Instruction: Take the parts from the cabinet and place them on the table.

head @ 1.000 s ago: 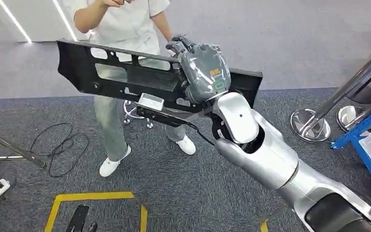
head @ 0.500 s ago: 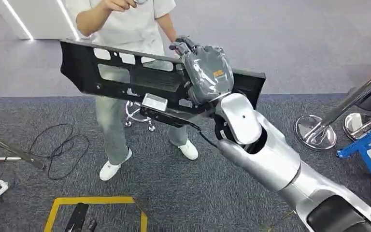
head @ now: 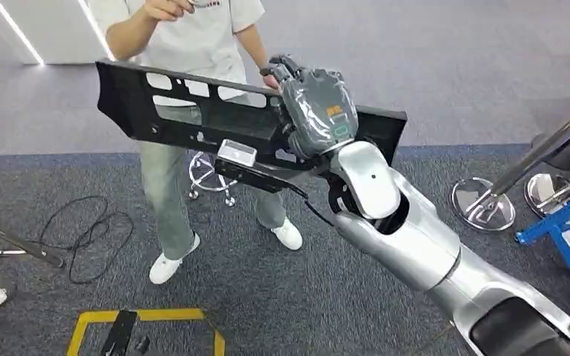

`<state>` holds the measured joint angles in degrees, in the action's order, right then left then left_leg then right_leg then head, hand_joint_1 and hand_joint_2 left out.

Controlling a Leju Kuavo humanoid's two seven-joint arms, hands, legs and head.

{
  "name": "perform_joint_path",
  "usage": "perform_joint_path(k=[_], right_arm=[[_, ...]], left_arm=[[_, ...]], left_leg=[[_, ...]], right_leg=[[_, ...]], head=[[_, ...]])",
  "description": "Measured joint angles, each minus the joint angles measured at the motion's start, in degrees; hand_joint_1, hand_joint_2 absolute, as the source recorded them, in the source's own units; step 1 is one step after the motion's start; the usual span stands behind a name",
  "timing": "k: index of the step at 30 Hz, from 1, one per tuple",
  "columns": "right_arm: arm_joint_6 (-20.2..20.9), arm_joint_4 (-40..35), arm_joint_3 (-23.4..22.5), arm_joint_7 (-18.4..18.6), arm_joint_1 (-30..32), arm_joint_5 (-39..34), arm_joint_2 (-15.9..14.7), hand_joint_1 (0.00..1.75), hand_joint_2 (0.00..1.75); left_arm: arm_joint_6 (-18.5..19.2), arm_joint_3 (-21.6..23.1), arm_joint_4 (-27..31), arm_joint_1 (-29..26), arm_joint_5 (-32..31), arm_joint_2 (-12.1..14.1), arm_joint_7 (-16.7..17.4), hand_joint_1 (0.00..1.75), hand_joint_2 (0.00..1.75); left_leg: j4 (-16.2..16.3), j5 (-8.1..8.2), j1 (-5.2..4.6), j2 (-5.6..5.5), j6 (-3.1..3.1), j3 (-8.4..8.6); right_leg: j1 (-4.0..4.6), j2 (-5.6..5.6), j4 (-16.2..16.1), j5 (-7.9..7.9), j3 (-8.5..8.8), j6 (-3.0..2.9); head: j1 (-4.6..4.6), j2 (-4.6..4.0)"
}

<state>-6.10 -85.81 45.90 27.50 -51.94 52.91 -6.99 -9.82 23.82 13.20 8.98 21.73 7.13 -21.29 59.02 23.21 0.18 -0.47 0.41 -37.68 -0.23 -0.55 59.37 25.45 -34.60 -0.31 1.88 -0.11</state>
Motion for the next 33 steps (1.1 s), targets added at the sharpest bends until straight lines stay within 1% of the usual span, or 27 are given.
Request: perform_joint_path(k=[2, 3, 4, 5, 7, 8, 9, 10, 11, 12, 13, 14, 17, 18, 19, 20, 22, 23, 24, 25, 26, 27, 28, 29, 30, 32, 33], right_arm=[[-0.13, 0.00, 0.00, -0.22, -0.04, -0.96, 0.00, 1.75, 1.75], [-0.19, 0.00, 0.00, -0.37, -0.07, -1.33, 0.00, 1.75, 1.75], [-0.26, 0.00, -0.04, -0.50, -0.22, -1.60, 0.00, 1.75, 1.75], [-0.44, 0.00, -0.04, -0.66, -0.38, -1.75, 0.00, 1.75, 1.75], [-0.81, 0.00, -0.04, -1.05, -0.32, -1.70, 0.00, 1.75, 1.75], [-0.81, 0.00, -0.04, -1.11, -0.22, -1.66, -0.02, 1.75, 1.75], [-0.81, 0.00, -0.04, -1.11, -0.08, -1.64, -0.07, 1.75, 1.75], [-0.81, 0.00, -0.04, -1.11, -0.04, -1.64, -0.11, 1.75, 1.75], [-0.79, 0.00, -0.04, -1.11, -0.10, -1.60, -0.15, 1.75, 1.75], [-0.79, -0.02, -0.04, -1.11, -0.25, -1.51, -0.15, 1.75, 1.75], [-0.76, -0.06, -0.04, -1.11, -0.47, -1.49, -0.15, 1.75, 1.75], [-0.76, -0.24, -0.04, -1.11, -0.66, -1.46, -0.15, 1.75, 1.75], [-0.81, -0.44, -0.04, -1.25, -0.62, -0.85, -0.17, 1.75, 1.75], [-0.87, -0.44, -0.02, -1.40, -0.64, -0.52, -0.15, 1.75, 1.75], [-1.00, -0.44, -0.02, -1.68, -0.71, -0.37, -0.04, 1.75, 1.75], [-1.36, -0.42, -0.02, -1.86, -0.84, -0.22, 0.00, 1.75, 1.75], [-1.99, -0.22, -0.02, -2.29, -0.84, 0.18, 0.02, 1.75, 1.75], [-2.10, -0.04, -0.02, -2.29, -0.81, 0.28, 0.02, 1.75, 1.75], [-2.12, 0.09, -0.02, -2.34, -0.72, 0.33, 0.02, 1.75, 1.75], [-2.12, 0.18, -0.02, -2.36, -0.66, 0.33, 0.02, 1.75, 1.75], [-2.14, 0.24, -0.02, -2.36, -0.67, 0.37, 0.02, 1.75, 1.75], [-2.21, 0.24, -0.02, -2.36, -0.72, 0.39, 0.02, 1.75, 1.75], [-2.25, 0.24, -0.02, -2.38, -0.79, 0.44, 0.02, 1.75, 1.75], [-2.29, 0.28, -0.04, -2.38, -0.98, 0.55, 0.02, 1.75, 1.75], [-2.32, 0.35, -0.04, -2.38, -1.03, 0.53, 0.02, 1.75, 1.75], [-2.36, 0.42, -0.04, -2.38, -0.99, 0.55, 0.02, 1.75, 1.75], [-2.38, 0.44, -0.04, -2.38, -1.00, 0.55, 0.02, 1.75, 1.75]], left_arm=[[-0.66, 0.00, 0.00, -0.02, 0.04, 0.00, 0.02, 0.00, 1.75], [-0.87, 0.00, 0.00, 0.00, 0.07, 0.00, 0.04, 0.00, 1.75], [-0.92, 0.00, 0.02, 0.11, 0.07, 0.00, 0.02, 0.00, 1.75], [-0.92, 0.00, 0.04, 0.19, 0.07, 0.00, 0.00, 0.00, 1.75], [-0.92, 0.00, 0.04, 0.22, 0.07, 0.02, -0.04, 0.00, 1.75], [-0.89, 0.00, 0.04, 0.18, 0.11, 0.02, -0.04, 0.00, 1.75], [-0.83, 0.00, 0.04, 0.13, 0.13, 0.02, -0.04, 0.00, 1.75], [-0.81, 0.00, 0.02, 0.12, 0.13, 0.02, -0.04, 0.00, 1.75], [-0.79, 0.00, 0.04, 0.13, 0.13, 0.02, -0.04, 0.00, 1.75], [-0.74, 0.00, 0.04, 0.14, 0.13, 0.02, -0.04, 0.00, 1.75], [-0.74, 0.00, 0.04, 0.16, 0.13, 0.02, -0.04, 0.00, 1.75], [-0.74, 0.00, 0.04, 0.22, 0.13, 0.02, -0.07, 0.00, 1.75], [-0.65, 0.00, 0.04, 0.04, 0.22, 0.11, -0.52, 0.00, 1.75], [-0.63, 0.00, 0.04, 0.07, 0.33, 0.31, -0.57, 0.00, 1.75], [-0.61, 0.00, 0.04, 0.06, 0.44, 0.37, -0.61, 0.00, 1.75], [-0.65, 0.00, 0.04, 0.17, 0.44, 0.48, -0.63, 0.00, 1.75], [-0.85, 0.00, 0.04, 0.19, 0.59, 0.79, -0.66, 0.00, 1.75], [-0.92, 0.00, 0.04, 0.06, 0.59, 0.85, -0.66, 0.00, 1.75], [-0.92, 0.00, 0.04, -0.03, 0.59, 0.87, -0.66, 0.00, 1.75], [-0.92, 0.00, 0.04, -0.03, 0.61, 0.92, -0.66, 0.00, 1.75], [-0.92, 0.00, 0.04, 0.02, 0.59, 0.94, -0.66, 0.00, 1.75], [-0.98, 0.00, 0.04, 0.06, 0.61, 1.07, -0.66, 0.00, 1.75], [-0.98, 0.00, 0.04, 0.09, 0.59, 1.22, -0.63, 0.00, 1.75], [-0.98, 0.00, 0.04, 0.21, 0.59, 1.27, -0.57, 0.00, 1.75], [-0.98, 0.00, 0.04, 0.29, 0.59, 1.40, -0.55, 0.00, 1.75], [-0.98, 0.00, 0.04, 0.16, 0.59, 1.42, -0.44, 0.00, 1.75], [-0.98, 0.00, 0.04, 0.12, 0.57, 1.46, -0.41, 0.00, 1.75]], left_leg=[[-0.39, -0.02, 0.06, 0.04, 0.70, 0.18], [-0.87, -0.26, 0.43, 0.10, 1.10, 0.56], [-1.04, -0.23, 0.26, 0.06, 1.22, 0.73], [-1.04, -0.11, 0.25, 0.07, 1.56, 0.77], [-0.93, 0.10, 0.11, 0.12, 1.88, 0.84], [-0.86, 0.19, 0.02, 0.12, 2.02, 0.85], [-0.78, 0.27, 0.01, 0.08, 2.09, 0.93], [-0.65, 0.40, 0.01, 0.01, 2.07, 1.04], [-0.44, 0.56, 0.02, -0.10, 1.96, 1.16], [-0.20, 0.82, 0.02, -0.22, 1.80, 1.32], [0.09, 1.11, -0.12, -0.34, 1.48, 1.17], [0.70, 1.37, -0.42, -0.47, 1.14, 0.81], [0.40, 1.11, -0.20, -0.52, 0.44, 0.76], [0.58, 1.71, -0.14, -0.54, 0.24, 0.50], [1.73, 2.62, -0.04, -0.30, -0.18, 0.29], [4.78, 4.38, 0.04, -0.10, -0.66, -1.14], [13.13, 7.83, 0.29, -0.01, -1.26, -5.28], [16.72, 8.75, 0.35, 0.03, -1.46, -7.22], [17.46, 8.29, 0.42, 0.06, -1.49, -7.81], [15.43, 6.56, 0.47, 0.10, -1.46, -6.99], [11.59, 4.30, 0.48, 0.14, -1.36, -5.15], [6.59, 1.79, 0.48, 0.29, -1.17, -2.58], [1.63, 0.24, 0.44, 0.92, -0.86, -0.07], [0.22, 1.17, -0.17, 1.37, -0.52, 0.83], [0.28, 1.03, -0.24, 1.02, -0.04, 0.66], [0.22, 1.07, -0.43, 0.85, 0.39, 0.60], [-0.27, 0.82, -0.38, 0.73, 0.84, 0.81]], right_leg=[[-0.05, 0.00, -0.29, 0.20, 0.28, 0.70], [0.02, 0.11, 0.06, 0.73, -0.08, 1.05], [-0.14, 0.15, 1.94, 2.09, -0.64, 1.07], [0.00, 0.18, 5.67, 4.16, -2.34, 1.02], [0.09, 0.18, 15.52, 8.20, -7.33, 1.03], [0.08, 0.18, 18.90, 8.85, -9.22, 1.04], [0.07, 0.19, 18.99, 7.79, -9.67, 1.00], [0.07, 0.19, 16.60, 5.75, -8.64, 0.92], [0.06, 0.19, 12.16, 3.04, -6.64, 0.78], [0.06, 0.17, 6.38, 0.16, -3.86, 0.55], [0.13, 0.05, 1.90, -0.90, -1.88, 0.26], [0.23, 0.05, 0.69, -0.23, -1.14, 0.29], [0.46, -0.04, 0.94, -0.46, -1.33, -0.24], [-0.10, 0.06, 0.41, -0.76, -1.03, -0.69], [-0.03, 0.20, 0.29, -0.77, -0.83, -0.77], [-0.07, 0.31, 0.29, -0.72, -0.81, -1.06], [-0.01, 0.45, 0.31, -0.63, -0.79, -1.27], [0.00, 0.53, 0.35, -0.57, -0.80, -1.34], [0.00, 0.57, 0.37, -0.53, -0.76, -1.33], [0.01, 0.62, 0.40, -0.48, -0.72, -1.32], [0.01, 0.64, 0.45, -0.40, -0.67, -1.23], [0.00, 0.68, 0.49, -0.26, -0.51, -1.09], [0.03, 0.71, 0.48, -0.10, -0.34, -0.89], [0.55, 0.71, 0.64, 0.03, -0.52, -0.61], [0.33, 0.72, 0.43, -0.10, -0.56, -0.38], [0.20, 0.92, 0.10, -0.14, -0.38, 0.10], [0.25, 1.04, -0.08, -0.12, -0.22, 0.46]], head=[[0.07, 0.02], [-0.04, 0.02], [0.00, 0.00], [-0.09, 0.02], [-0.11, 0.00], [-0.04, 0.00], [-0.09, 0.02], [-0.09, 0.00], [-0.11, 0.00], [-0.11, 0.00], [-0.13, 0.02], [0.00, 0.02], [0.04, 0.00], [-0.11, 0.02], [0.21, 0.02], [0.61, 0.02], [0.57, 0.00], [0.59, 0.00], [0.59, 0.00], [0.57, 0.00], [0.59, 0.02], [0.59, 0.02], [0.59, 0.02], [0.57, 0.00], [0.55, 0.02], [0.57, 0.00], [0.59, 0.02]])
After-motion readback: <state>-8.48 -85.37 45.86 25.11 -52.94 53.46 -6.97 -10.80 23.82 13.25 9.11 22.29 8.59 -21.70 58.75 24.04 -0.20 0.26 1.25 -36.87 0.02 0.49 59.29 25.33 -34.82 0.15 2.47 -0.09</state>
